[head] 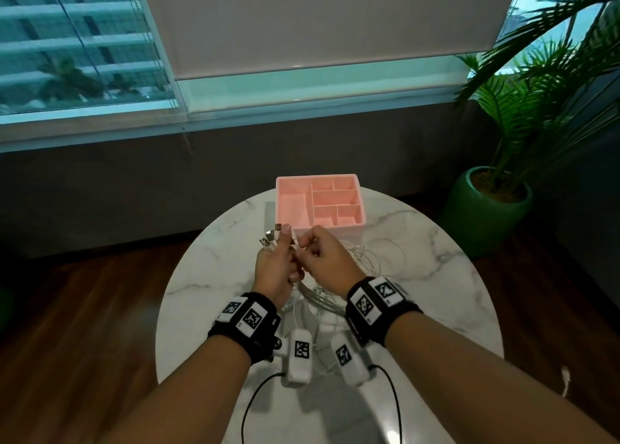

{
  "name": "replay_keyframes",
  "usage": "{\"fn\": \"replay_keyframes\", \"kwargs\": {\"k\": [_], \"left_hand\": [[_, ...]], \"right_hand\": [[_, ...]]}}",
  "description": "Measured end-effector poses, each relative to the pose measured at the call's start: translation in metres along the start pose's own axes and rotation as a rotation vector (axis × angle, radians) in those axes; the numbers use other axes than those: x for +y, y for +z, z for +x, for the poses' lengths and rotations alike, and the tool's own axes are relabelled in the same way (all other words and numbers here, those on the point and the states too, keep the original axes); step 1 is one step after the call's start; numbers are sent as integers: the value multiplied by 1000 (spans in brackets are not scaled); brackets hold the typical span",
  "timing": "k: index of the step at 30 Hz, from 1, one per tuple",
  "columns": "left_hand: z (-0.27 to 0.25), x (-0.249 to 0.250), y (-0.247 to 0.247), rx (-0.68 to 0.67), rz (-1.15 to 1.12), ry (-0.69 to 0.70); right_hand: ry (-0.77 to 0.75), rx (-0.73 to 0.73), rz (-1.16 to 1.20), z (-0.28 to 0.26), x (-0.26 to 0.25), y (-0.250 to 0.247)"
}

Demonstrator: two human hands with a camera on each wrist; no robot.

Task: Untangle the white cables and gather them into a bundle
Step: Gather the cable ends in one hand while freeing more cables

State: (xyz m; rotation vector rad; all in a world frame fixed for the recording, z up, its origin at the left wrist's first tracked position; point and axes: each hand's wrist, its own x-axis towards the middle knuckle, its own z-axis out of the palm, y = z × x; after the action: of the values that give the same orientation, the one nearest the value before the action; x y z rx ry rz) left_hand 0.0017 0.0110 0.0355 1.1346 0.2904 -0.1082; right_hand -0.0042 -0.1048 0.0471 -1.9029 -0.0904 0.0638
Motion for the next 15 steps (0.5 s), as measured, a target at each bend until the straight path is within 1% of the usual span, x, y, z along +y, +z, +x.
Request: {"fn": "replay_keyframes", "kwargs": {"k": [3,5,6,8,11,13,15], "left_hand": [[-4,1,-1,-23,62,42],[-6,0,-4,-51,130,88],[-6,-1,-5,-51,156,106],[-4,0,-8,-2,163,116],[2,8,-14,147,28,76],[6,15,-20,220,-69,38],[10,18,-28,251,-116,21]], "right_hand": [[-21,68,8,-6,1,12],[-50,77,-18,-7,1,13],[-60,57,-15,-9,1,11],[-63,-34,-47,-11,2,4],[-50,-182,-323,-14,18,-19],[19,-177,-511,-15,42,-45],[127,-129,-595,-18,65,-74]]}}
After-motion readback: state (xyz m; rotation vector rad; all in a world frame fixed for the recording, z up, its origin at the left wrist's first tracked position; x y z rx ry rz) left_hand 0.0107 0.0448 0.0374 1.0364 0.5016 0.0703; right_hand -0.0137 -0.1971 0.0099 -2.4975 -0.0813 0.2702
